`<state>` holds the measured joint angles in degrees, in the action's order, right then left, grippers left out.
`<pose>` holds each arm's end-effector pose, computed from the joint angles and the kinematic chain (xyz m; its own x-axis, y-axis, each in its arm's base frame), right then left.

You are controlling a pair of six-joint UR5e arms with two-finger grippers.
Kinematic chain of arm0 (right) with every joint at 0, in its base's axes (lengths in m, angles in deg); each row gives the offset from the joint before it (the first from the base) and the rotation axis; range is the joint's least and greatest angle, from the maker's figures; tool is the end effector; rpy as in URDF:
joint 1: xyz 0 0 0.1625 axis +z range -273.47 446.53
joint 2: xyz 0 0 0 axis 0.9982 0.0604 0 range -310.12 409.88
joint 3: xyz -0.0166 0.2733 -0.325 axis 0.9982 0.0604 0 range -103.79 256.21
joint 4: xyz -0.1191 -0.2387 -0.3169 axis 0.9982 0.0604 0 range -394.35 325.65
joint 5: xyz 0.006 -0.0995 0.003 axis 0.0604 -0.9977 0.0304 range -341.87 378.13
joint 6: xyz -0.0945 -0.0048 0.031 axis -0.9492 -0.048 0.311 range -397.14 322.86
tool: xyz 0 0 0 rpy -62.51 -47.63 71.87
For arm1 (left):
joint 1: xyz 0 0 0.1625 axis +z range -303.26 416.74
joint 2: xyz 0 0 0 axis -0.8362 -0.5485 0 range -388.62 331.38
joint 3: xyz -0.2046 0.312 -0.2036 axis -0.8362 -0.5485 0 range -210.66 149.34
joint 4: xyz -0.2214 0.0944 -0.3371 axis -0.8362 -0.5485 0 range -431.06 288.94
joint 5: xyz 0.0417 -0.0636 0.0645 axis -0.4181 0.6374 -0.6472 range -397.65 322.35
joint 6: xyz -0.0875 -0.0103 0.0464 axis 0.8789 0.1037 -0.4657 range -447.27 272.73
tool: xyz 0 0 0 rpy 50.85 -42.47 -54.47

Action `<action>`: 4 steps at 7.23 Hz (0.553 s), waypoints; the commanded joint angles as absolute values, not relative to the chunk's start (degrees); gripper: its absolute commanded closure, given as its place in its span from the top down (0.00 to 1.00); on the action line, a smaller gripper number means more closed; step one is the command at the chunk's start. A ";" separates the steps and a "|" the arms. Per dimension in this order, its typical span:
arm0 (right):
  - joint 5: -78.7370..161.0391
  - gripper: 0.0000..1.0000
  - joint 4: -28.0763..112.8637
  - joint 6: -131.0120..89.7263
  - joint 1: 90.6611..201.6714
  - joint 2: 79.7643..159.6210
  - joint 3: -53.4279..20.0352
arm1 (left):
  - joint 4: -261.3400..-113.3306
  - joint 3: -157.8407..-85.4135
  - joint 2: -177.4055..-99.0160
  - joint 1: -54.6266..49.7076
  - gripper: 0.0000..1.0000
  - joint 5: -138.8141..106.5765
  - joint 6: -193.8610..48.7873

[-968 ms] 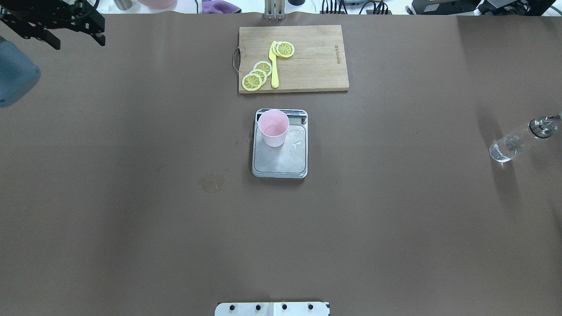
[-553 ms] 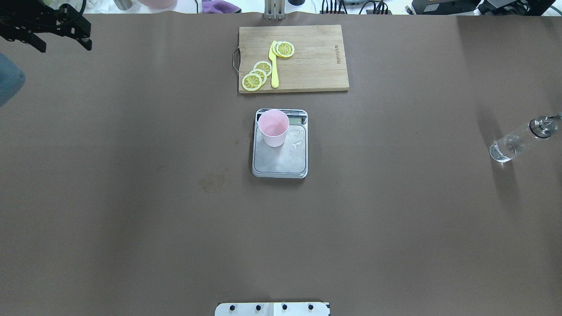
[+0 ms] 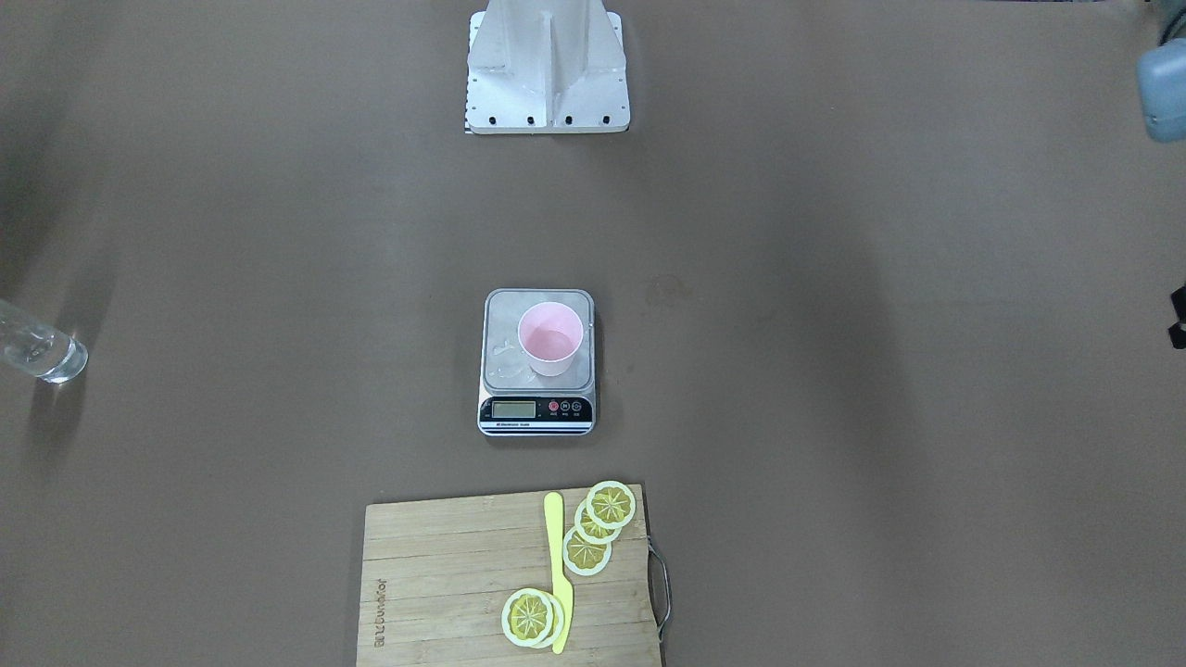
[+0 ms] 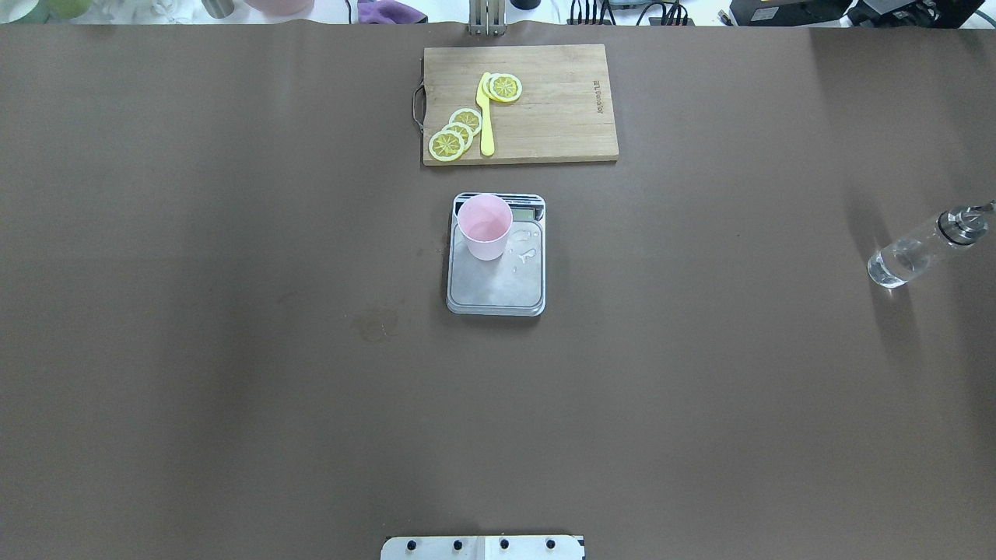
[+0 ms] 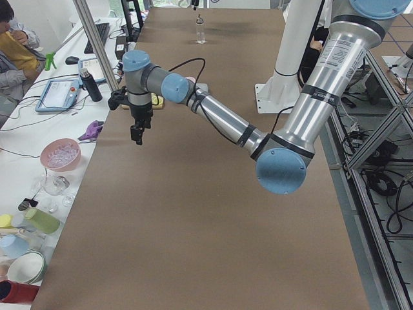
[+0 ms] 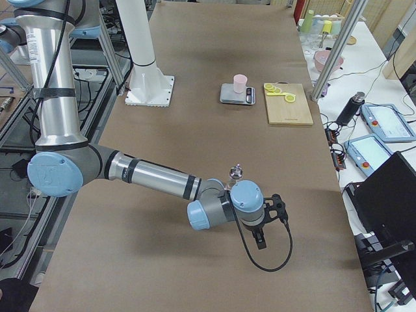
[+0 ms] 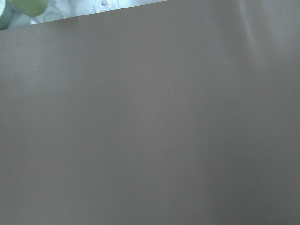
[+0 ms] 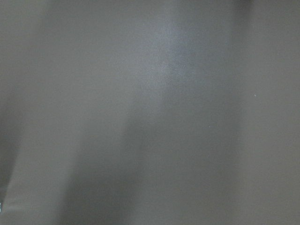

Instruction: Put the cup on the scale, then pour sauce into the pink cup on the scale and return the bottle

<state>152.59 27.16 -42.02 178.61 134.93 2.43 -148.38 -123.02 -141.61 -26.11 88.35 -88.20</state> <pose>0.0831 -0.5350 0.7009 0.7211 -0.2619 0.6414 0.0268 0.9357 0.3519 0.0049 -0.6397 0.4425 0.7845 0.2445 -0.5699 -0.1342 0.9642 0.2288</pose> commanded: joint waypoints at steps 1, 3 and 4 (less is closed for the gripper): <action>152.51 1.00 42.41 -51.35 181.01 133.21 -2.69 | -149.27 -112.62 -137.88 -33.50 0.98 88.38 -105.15; 151.38 1.00 52.78 -56.62 180.76 132.86 -5.78 | -150.50 -112.22 -131.83 -34.23 0.98 88.29 -103.63; 150.33 1.00 55.71 -61.35 180.23 132.85 -5.79 | -150.42 -112.48 -131.80 -34.06 0.98 88.38 -98.39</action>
<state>151.45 50.69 -56.15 180.65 133.01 -5.11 -150.11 -112.50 -133.33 -33.91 88.30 -102.52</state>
